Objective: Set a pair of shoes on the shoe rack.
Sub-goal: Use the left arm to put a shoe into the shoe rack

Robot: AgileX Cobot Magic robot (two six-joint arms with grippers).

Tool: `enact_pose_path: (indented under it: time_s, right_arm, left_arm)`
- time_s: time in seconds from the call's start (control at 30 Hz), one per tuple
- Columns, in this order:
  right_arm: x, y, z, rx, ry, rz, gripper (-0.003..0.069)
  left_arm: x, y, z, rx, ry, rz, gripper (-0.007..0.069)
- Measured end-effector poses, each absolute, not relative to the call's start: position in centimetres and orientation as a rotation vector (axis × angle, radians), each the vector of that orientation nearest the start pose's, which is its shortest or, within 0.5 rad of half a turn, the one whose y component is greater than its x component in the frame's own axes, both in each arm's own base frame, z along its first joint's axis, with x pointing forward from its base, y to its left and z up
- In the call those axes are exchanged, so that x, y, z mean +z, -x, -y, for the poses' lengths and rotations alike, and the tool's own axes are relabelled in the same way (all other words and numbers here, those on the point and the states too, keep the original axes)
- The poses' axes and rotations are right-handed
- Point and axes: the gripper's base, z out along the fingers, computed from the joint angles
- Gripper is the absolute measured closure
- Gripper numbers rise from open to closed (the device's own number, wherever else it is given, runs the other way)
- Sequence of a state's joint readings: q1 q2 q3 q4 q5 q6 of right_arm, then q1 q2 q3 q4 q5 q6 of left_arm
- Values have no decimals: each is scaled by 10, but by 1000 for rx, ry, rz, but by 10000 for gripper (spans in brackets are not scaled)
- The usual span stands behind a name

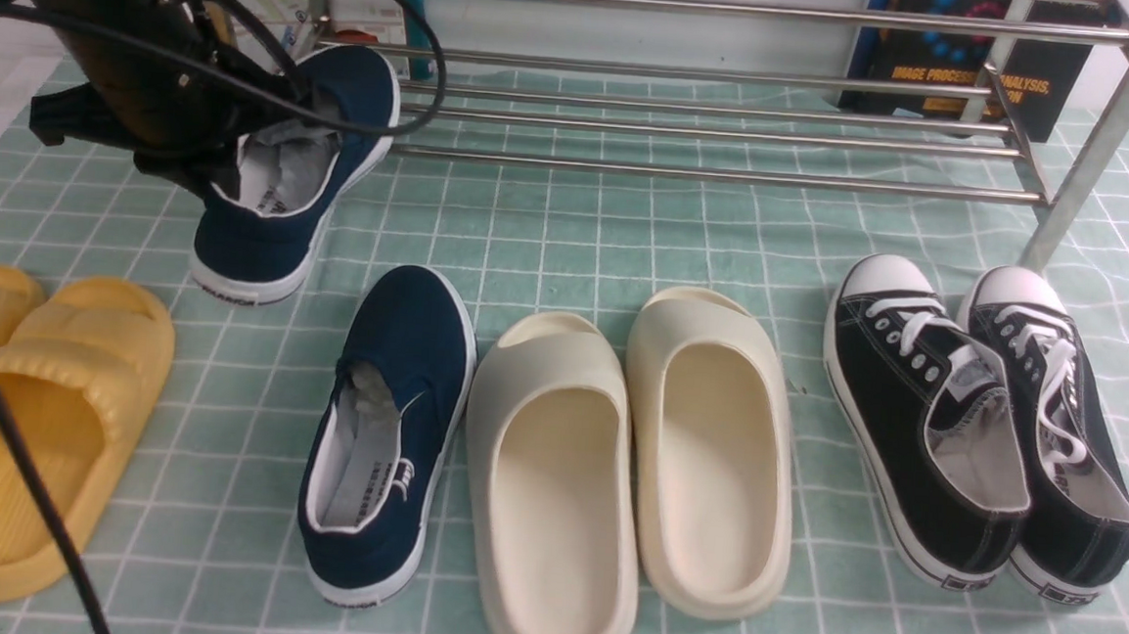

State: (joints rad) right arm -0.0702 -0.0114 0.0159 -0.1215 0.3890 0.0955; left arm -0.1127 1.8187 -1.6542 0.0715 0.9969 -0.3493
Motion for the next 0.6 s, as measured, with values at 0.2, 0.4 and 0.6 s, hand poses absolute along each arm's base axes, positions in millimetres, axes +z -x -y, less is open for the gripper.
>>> enact_pose_path:
  time_s: [0.2,0.4,0.6]
  right_arm:
    - [174,-52,8,-103,-82,-1874,419]
    - [174,-52,8,-103,-82,-1874,419]
    - [174,-52,8,-103,-82,-1874,419]
  left_arm:
    - [292,-447,38,-117,318,-2598,602]
    - [289,-476,42,-159,320,-2522,602]
    - [284,-496,44,-193,355,-2443,602]
